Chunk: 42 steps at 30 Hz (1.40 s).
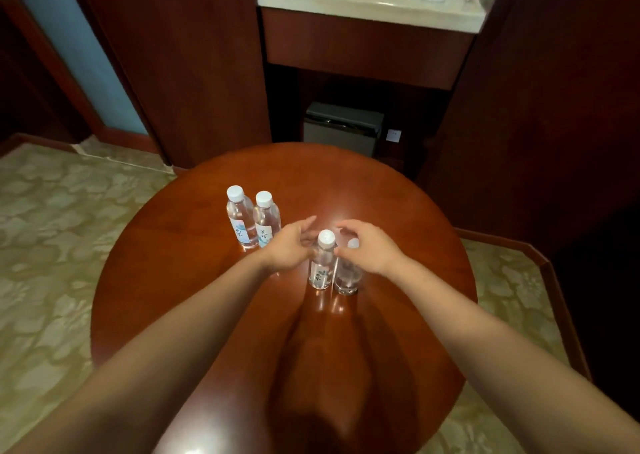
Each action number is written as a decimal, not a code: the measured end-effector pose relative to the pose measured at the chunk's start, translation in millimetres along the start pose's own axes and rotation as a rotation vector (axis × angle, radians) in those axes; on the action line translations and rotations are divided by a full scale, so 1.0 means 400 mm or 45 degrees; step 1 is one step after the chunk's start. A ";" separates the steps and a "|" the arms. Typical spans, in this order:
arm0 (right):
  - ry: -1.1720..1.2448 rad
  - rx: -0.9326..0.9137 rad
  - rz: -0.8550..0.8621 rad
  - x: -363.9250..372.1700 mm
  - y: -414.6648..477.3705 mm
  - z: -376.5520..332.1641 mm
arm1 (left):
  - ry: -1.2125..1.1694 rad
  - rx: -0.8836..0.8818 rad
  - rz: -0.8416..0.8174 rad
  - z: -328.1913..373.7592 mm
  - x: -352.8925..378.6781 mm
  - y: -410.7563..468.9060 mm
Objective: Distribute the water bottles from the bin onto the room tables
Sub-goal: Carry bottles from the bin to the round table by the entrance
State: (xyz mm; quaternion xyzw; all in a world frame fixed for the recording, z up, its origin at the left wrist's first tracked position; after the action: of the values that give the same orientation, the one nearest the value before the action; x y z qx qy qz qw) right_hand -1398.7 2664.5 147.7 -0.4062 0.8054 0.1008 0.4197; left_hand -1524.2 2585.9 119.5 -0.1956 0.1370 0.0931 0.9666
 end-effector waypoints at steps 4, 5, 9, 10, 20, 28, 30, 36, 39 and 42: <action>-0.288 -0.030 -0.112 0.012 0.035 -0.029 | -0.151 -0.051 0.024 -0.020 0.009 -0.030; -0.371 -0.027 -0.129 0.013 0.041 -0.035 | -0.186 -0.054 0.033 -0.024 0.012 -0.033; -0.542 -0.066 -0.162 0.017 0.063 -0.060 | -0.245 -0.065 0.081 -0.033 0.017 -0.032; -0.569 -0.083 -0.170 0.019 0.069 -0.065 | -0.235 -0.073 0.103 -0.036 0.015 -0.031; -0.657 -0.161 -0.128 0.033 0.116 -0.048 | -0.183 -0.373 0.099 -0.135 0.027 -0.024; -0.590 -0.230 -0.016 0.044 0.176 -0.087 | -0.323 -0.357 0.120 -0.151 -0.011 -0.010; -0.580 -0.241 -0.009 0.048 0.195 -0.101 | -0.346 -0.358 0.150 -0.158 -0.028 -0.004; -0.537 -0.281 0.018 0.061 0.251 -0.129 | -0.428 -0.355 0.227 -0.174 -0.059 0.003; -0.515 -0.289 0.011 0.068 0.270 -0.141 | -0.417 -0.345 0.230 -0.178 -0.066 0.005; -0.515 -0.295 0.006 0.069 0.280 -0.150 | -0.419 -0.332 0.236 -0.175 -0.071 0.005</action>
State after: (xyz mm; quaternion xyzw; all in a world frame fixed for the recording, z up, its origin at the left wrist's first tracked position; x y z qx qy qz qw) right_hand -1526.0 2691.4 144.2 -0.4212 0.6888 0.2729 0.5231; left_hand -1567.5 2555.7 65.3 -0.2878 -0.0184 0.2289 0.9297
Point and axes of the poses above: each hand's wrist, its own y-axis towards the middle knuckle, its own x-axis out of the palm, z = x × y, the point moved 7 cm from there along y, towards the middle knuckle, and after that the axes turned 2 degrees about -y, right-handed, at the moved point
